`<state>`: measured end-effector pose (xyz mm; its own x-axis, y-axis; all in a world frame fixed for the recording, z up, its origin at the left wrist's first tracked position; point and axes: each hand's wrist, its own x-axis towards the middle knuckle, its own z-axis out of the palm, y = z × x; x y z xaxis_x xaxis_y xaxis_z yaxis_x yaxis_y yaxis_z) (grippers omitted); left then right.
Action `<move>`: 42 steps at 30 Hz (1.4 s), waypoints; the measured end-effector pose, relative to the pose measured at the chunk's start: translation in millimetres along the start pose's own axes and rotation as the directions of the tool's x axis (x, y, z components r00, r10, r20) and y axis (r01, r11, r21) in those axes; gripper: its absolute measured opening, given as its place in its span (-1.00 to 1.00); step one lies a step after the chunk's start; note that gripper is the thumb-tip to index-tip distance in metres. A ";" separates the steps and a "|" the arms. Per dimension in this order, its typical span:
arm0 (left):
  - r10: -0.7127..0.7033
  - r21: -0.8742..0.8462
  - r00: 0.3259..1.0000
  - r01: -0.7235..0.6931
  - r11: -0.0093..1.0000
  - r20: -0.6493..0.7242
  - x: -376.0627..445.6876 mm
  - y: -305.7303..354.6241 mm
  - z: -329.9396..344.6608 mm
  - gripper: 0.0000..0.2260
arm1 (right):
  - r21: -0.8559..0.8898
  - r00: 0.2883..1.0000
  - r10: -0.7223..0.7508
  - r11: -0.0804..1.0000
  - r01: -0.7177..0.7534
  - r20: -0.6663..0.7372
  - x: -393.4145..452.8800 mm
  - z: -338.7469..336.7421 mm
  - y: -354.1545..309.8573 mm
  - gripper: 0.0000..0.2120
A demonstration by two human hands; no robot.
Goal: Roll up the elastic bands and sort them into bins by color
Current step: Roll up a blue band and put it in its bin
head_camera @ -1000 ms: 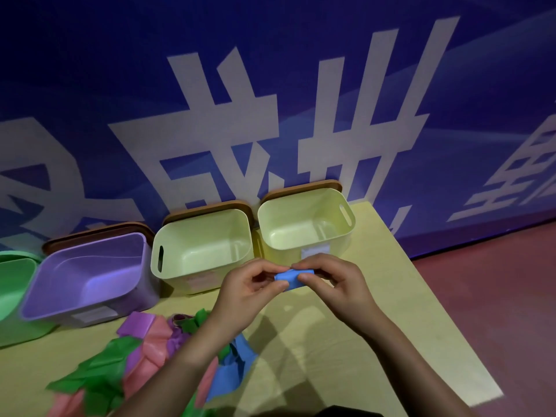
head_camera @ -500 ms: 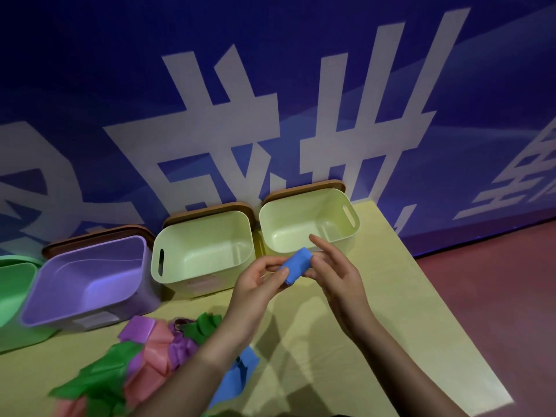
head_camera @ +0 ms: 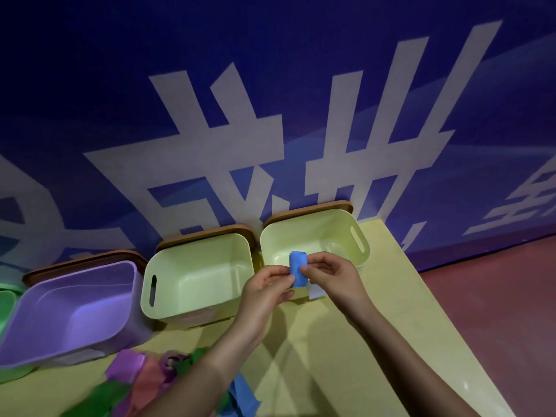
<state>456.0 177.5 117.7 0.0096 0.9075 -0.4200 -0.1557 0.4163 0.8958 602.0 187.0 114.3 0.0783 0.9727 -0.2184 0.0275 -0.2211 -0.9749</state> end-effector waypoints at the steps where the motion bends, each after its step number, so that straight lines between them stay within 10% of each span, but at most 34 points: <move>1: -0.017 0.038 1.000 0.017 0.999 -0.013 9.2 1.2 -0.5 -0.90 | -0.023 0.999 0.042 0.999 -0.042 0.009 8.9 0.4 0.2 -0.94; 7: -0.269 0.122 0.962 0.263 0.957 0.034 68.5 12.6 -4.1 -0.86 | 0.161 0.878 0.439 0.869 -0.469 0.190 68.2 7.3 12.0 -0.70; 17: -0.269 0.287 0.963 0.265 0.920 -0.026 130.5 12.5 -9.6 -0.87 | 0.256 0.696 0.579 0.660 -0.706 0.425 146.0 16.2 44.0 -0.93; 27: 0.085 0.460 0.980 0.008 0.888 -0.182 143.7 2.9 -33.9 -0.84 | -0.011 0.712 0.671 0.729 -0.684 0.210 178.3 38.7 63.7 -0.79; 35: 0.293 0.944 0.956 -0.104 0.312 0.009 155.9 4.3 -46.9 -0.75 | -0.319 0.801 0.587 0.786 -0.530 0.118 191.7 69.5 90.4 -0.77; 42: 0.376 0.934 0.926 -0.167 0.317 0.038 157.0 -10.2 -52.9 -0.78 | -0.501 0.815 0.578 0.718 -0.484 0.042 200.6 76.6 113.0 -0.82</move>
<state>406.8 312.8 34.9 -0.0119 0.9988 -0.0470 0.8713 0.0334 0.4896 544.5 362.6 -43.1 0.0382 0.6676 -0.7435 0.4812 -0.6644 -0.5719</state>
